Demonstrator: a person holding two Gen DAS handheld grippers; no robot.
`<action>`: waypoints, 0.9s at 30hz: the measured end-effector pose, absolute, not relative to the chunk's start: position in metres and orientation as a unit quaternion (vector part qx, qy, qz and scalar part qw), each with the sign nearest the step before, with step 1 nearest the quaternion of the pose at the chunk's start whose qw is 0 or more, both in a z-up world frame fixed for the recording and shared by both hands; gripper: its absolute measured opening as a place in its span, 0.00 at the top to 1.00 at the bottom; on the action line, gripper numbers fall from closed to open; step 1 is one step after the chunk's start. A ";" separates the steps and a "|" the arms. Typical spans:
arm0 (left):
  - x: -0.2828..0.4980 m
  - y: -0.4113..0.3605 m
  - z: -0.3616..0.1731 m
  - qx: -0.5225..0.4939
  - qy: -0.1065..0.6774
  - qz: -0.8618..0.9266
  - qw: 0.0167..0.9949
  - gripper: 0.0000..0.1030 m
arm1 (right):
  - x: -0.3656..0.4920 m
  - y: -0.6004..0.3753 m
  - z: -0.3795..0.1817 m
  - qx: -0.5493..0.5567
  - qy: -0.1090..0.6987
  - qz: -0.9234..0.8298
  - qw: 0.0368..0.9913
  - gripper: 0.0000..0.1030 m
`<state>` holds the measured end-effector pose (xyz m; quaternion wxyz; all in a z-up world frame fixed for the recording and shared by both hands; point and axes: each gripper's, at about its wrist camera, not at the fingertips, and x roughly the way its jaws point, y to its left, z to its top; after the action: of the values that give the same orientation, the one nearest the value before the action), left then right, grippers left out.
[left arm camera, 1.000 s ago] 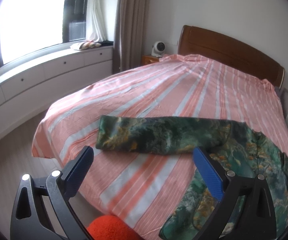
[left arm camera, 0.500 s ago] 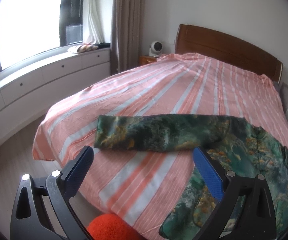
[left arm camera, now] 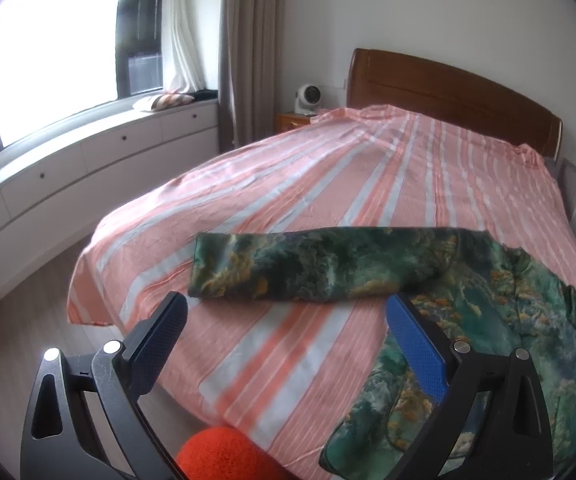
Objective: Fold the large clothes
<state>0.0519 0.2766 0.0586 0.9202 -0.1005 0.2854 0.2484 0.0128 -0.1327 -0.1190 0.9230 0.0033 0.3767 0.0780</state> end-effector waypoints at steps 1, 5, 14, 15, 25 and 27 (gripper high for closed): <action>0.052 0.277 0.059 -0.100 0.288 0.248 0.919 0.03 | 0.014 -0.135 -0.117 0.011 0.380 0.085 0.921 0.00; 0.050 0.274 0.063 -0.096 0.287 0.243 0.921 0.03 | 0.030 -0.166 -0.095 0.047 0.397 0.116 0.909 0.00; 0.051 0.263 0.051 -0.097 0.297 0.234 0.921 0.03 | 0.174 -0.198 -0.030 -0.198 0.337 0.044 0.920 0.00; 0.052 0.261 0.051 -0.094 0.301 0.233 0.920 0.03 | 0.205 -0.191 -0.039 -0.242 0.335 0.042 0.910 0.00; 0.060 0.263 0.036 -0.065 0.334 0.264 0.903 0.03 | 0.416 -0.157 -0.152 -0.382 0.407 0.013 0.829 0.15; 0.063 0.265 0.031 -0.067 0.344 0.263 0.899 0.03 | 0.435 -0.175 -0.146 -0.334 0.426 0.006 0.841 0.82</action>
<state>0.0634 0.2655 0.0306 0.8987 -0.0670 0.3441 0.2634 0.4346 -0.1745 -0.1460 0.8406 -0.3341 0.4262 0.0059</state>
